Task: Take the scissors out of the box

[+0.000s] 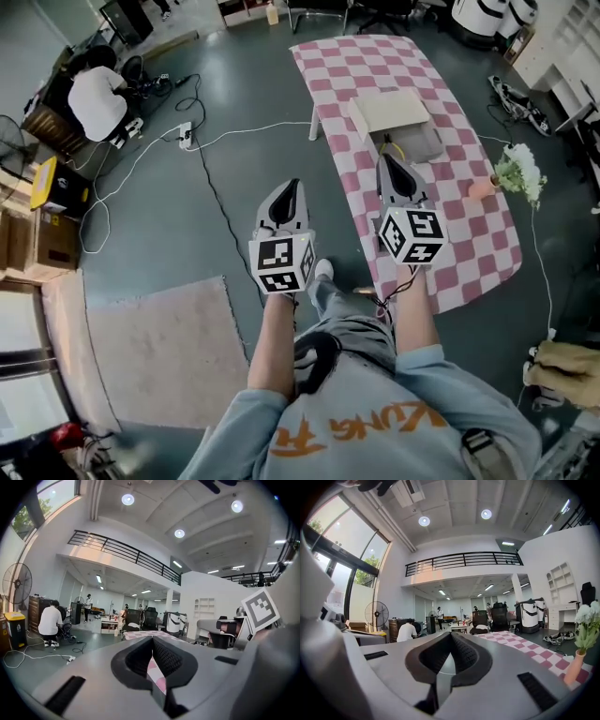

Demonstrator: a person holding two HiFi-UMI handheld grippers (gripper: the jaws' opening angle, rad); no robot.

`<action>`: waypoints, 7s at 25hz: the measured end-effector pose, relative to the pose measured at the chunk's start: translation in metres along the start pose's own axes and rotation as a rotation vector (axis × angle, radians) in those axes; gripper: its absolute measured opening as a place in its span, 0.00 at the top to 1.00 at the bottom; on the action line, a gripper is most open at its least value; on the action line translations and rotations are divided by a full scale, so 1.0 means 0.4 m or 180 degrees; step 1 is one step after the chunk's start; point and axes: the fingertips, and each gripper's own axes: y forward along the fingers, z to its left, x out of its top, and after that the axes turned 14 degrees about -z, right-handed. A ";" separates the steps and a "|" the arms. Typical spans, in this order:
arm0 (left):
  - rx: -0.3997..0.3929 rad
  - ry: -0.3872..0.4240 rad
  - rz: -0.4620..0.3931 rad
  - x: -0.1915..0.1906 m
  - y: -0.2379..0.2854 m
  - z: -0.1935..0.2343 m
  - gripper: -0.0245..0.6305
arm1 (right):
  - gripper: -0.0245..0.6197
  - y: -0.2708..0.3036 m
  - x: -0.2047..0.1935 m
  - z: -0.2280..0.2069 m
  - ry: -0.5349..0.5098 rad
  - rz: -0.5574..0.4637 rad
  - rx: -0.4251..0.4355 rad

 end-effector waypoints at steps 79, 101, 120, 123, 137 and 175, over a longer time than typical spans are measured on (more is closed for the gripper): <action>-0.0723 -0.0663 0.0849 -0.407 0.706 -0.105 0.93 | 0.96 0.365 -0.543 -0.562 -0.0493 0.2441 0.0289; -0.0444 -0.0878 0.0930 -0.467 0.735 -0.004 0.93 | 0.80 0.299 -0.765 -0.570 -0.0567 0.3867 0.0661; -0.0408 -0.0856 0.0868 -0.438 0.715 0.010 0.93 | 0.91 0.317 -0.726 -0.586 -0.0260 0.3800 0.0138; -0.0440 -0.0847 0.0849 -0.429 0.714 0.001 0.93 | 0.91 0.316 -0.706 -0.580 -0.0151 0.3713 0.0077; -0.0529 -0.0757 0.0723 -0.367 0.694 -0.026 0.93 | 0.91 0.271 -0.622 -0.573 -0.0022 0.3443 -0.0177; -0.0223 -0.0182 -0.0143 -0.007 0.573 0.103 0.93 | 0.91 0.475 -0.101 -0.173 -0.0209 0.0494 0.0277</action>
